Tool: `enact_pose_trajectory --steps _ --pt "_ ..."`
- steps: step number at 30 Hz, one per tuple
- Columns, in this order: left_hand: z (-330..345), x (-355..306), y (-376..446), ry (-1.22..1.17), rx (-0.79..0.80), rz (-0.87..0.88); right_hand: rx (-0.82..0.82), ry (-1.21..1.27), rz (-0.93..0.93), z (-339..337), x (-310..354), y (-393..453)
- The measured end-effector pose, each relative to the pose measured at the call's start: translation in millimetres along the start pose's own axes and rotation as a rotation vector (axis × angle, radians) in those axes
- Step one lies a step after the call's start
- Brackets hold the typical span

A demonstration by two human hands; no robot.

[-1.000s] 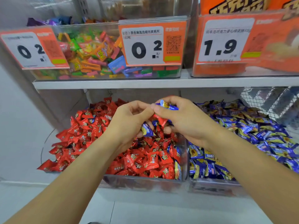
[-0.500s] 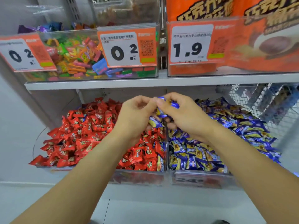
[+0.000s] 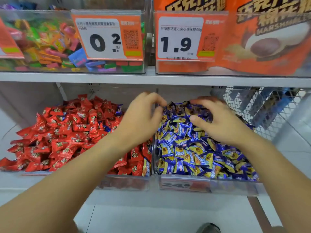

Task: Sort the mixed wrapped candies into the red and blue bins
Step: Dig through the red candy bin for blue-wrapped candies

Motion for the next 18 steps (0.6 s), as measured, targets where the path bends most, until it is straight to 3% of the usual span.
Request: enact_pose_trajectory --steps 2,4,7,9,13,16,18 --pt "-9.3 33.5 -10.4 -0.073 0.048 -0.135 0.160 -0.107 -0.017 20.5 5.0 -3.3" --pt "-0.3 59.9 -22.3 -0.152 0.293 -0.226 0.260 -0.224 -0.035 40.5 8.2 -2.3" --pt "10.1 65.2 -46.9 -0.018 0.586 -0.098 0.234 -0.304 0.022 45.0 5.1 7.8" --pt "15.7 59.6 -59.3 0.062 0.694 0.035 0.170 -0.320 0.039 33.3 12.6 9.0" --pt "16.2 63.4 -68.9 0.148 0.744 0.191 0.011 -0.073 -0.224 12.0 82.7 -7.7" --pt "9.0 81.0 -62.5 0.134 0.686 0.216 0.135 -0.008 -0.430 20.8 143.8 -21.8" --pt "-1.6 87.9 -56.6 0.152 0.640 0.228 0.284 -0.071 -0.469 36.7 161.9 -22.4"
Point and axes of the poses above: each hand's wrist, its own y-axis towards the middle knuckle, its own z-axis out of the palm, x = y × z, the point moved 6 cm from there along y, towards the middle knuckle, and after that the axes turned 5 degrees about y, right-handed, at the moved point
